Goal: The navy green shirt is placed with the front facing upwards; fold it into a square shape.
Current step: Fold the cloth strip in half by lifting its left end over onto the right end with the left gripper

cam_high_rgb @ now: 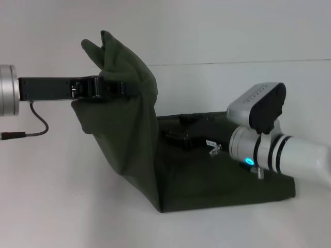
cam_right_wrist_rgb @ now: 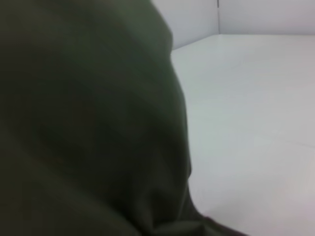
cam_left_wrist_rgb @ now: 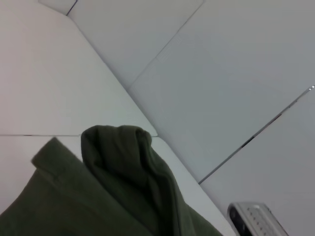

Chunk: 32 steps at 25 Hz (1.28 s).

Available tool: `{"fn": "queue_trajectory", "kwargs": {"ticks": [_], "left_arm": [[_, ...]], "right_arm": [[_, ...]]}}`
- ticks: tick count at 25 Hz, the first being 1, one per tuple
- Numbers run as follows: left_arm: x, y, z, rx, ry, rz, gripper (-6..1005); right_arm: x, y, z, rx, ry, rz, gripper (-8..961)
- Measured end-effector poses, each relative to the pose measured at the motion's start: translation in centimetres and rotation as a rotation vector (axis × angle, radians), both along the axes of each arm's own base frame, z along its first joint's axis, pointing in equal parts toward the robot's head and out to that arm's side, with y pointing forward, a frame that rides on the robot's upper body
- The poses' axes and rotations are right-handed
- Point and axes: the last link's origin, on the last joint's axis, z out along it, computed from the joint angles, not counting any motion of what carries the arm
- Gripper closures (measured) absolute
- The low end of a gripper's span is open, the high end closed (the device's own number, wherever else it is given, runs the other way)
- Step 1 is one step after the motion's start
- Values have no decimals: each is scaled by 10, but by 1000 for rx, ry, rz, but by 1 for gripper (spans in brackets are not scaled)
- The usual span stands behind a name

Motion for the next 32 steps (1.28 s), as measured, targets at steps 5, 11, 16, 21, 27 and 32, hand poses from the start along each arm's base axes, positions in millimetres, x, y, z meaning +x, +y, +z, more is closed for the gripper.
{"fn": "queue_trajectory", "kwargs": {"ticks": [5, 11, 16, 21, 27, 32], "left_arm": [[3, 0, -1, -3, -21, -7, 901], [3, 1, -3, -10, -26, -8, 901], [4, 2, -5, -11, -24, -9, 900], [6, 3, -8, -10, -14, -17, 900], [1, 5, -10, -16, -19, 0, 900], [3, 5, -15, -29, -29, 3, 900]], "right_arm": [[2, -9, -6, -31, 0, -1, 258], [0, -21, -17, -87, -10, 27, 258], [-2, -28, -21, -101, -8, 59, 258], [1, -21, -13, -47, 26, 23, 257], [21, -14, 16, 70, 115, -41, 255], [47, -14, 58, 217, 225, -84, 253]]}}
